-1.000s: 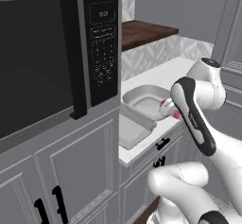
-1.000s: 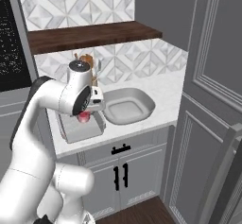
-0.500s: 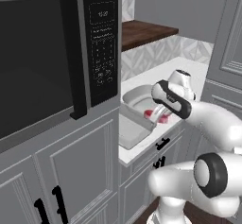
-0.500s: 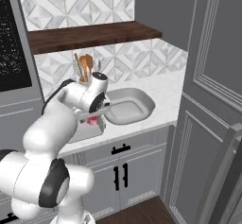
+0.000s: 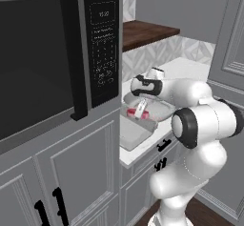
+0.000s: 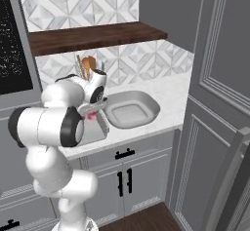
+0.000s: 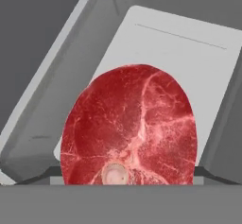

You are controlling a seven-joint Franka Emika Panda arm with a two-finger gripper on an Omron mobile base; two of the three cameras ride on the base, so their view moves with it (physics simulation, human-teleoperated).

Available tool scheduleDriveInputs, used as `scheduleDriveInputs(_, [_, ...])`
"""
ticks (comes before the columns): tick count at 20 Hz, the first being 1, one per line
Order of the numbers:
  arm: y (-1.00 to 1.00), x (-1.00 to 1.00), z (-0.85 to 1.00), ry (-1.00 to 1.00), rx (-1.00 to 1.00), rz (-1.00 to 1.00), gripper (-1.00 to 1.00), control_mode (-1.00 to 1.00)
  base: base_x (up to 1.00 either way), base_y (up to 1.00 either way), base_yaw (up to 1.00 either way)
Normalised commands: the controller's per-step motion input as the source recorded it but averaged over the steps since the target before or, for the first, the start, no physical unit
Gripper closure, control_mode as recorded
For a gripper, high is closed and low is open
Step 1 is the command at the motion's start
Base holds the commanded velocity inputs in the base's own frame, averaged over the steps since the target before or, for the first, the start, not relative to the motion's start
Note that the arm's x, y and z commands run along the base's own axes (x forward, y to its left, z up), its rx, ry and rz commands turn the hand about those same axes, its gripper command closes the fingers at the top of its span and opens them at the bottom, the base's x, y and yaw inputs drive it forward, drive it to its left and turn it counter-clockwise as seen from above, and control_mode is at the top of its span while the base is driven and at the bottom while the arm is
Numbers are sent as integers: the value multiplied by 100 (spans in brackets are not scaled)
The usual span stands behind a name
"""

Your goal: Place one lemon and one steak in each tupperware on the nearby counter, to pack two identical lunches.

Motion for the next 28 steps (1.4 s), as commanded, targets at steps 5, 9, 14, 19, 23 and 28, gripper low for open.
scheduleDriveInputs(5, [13, 71, -71, 1, 4, 16, 100, -100, 0, 0, 0])
scheduleDriveInputs(9, [13, 37, -60, 0, 5, 23, 100, -100, 0, 0, 0])
scheduleDriveInputs(14, [20, 10, -42, 1, 1, 16, 100, -100, 0, 0, 0])
scheduleDriveInputs(19, [30, -9, 3, -5, 0, 5, 100, -100, 0, 0, 0])
scheduleDriveInputs(23, [36, -16, 29, -12, -2, 1, 100, -100, 0, 0, 0])
scheduleDriveInputs(28, [32, -15, -5, -11, -1, 2, 100, -100, 0, 0, 0])
